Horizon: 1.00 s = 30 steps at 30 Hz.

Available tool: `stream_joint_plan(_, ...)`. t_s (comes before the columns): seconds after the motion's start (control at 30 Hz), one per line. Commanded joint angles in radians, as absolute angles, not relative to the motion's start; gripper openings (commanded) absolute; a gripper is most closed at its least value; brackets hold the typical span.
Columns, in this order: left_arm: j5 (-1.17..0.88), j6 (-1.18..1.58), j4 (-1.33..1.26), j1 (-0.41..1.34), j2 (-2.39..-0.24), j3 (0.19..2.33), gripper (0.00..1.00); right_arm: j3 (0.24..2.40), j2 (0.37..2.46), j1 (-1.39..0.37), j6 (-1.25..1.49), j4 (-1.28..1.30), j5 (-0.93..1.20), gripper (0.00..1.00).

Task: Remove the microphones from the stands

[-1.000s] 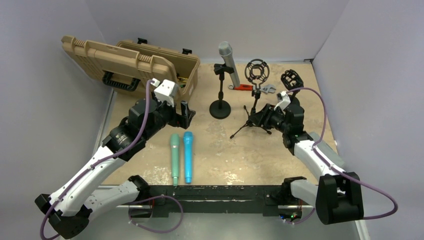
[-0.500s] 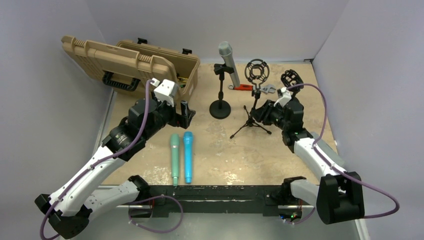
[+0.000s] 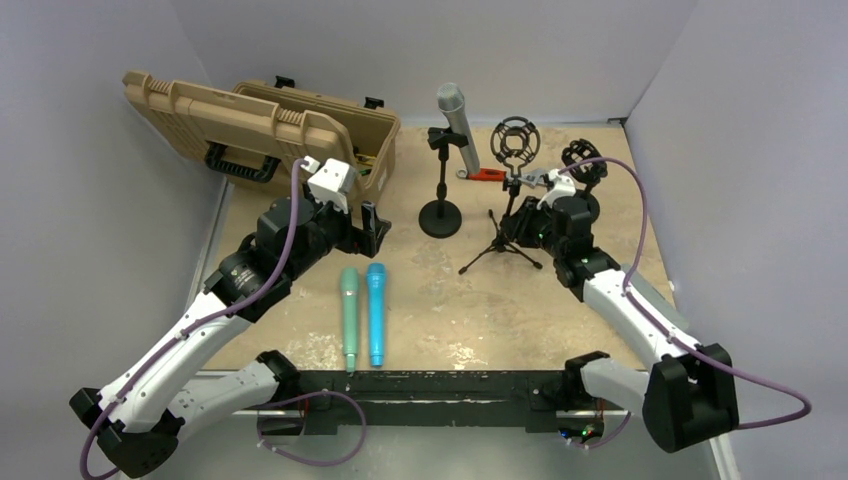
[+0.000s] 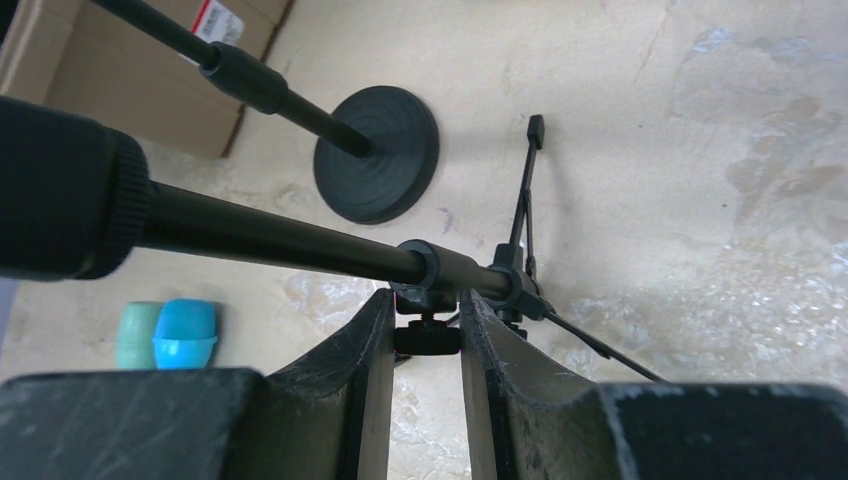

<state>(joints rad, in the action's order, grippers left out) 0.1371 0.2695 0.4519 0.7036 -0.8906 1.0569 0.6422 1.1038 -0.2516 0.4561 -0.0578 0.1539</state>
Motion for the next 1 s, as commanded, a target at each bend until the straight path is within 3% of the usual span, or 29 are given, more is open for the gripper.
stream_joint_plan(0.0,0.143,0.266,0.440,0.711,-0.889,1.094,0.83,0.728,1.104,-0.321,0.398,0.094,-0.126,0.07)
stream_joint_plan(0.2,0.144,0.267,0.441,0.710,-0.890,1.094,0.83,0.813,1.147,-0.463,0.372,0.217,-0.422,0.10)
stream_joint_plan(0.37,0.141,0.268,0.439,0.710,-0.891,1.094,0.83,0.834,1.166,-0.503,0.369,0.224,-0.468,0.15)
stream_joint_plan(0.77,0.146,0.267,0.441,0.710,-0.882,1.095,0.83,0.796,1.139,-0.427,0.474,0.114,-0.082,0.80)
stream_joint_plan(0.87,0.142,0.268,0.442,0.710,-0.881,1.095,0.83,0.726,1.104,-0.320,0.517,0.034,0.115,0.85)
stream_joint_plan(0.97,0.145,0.267,0.441,0.711,-0.878,1.095,0.83,0.663,1.079,-0.237,0.562,-0.055,0.265,0.78)
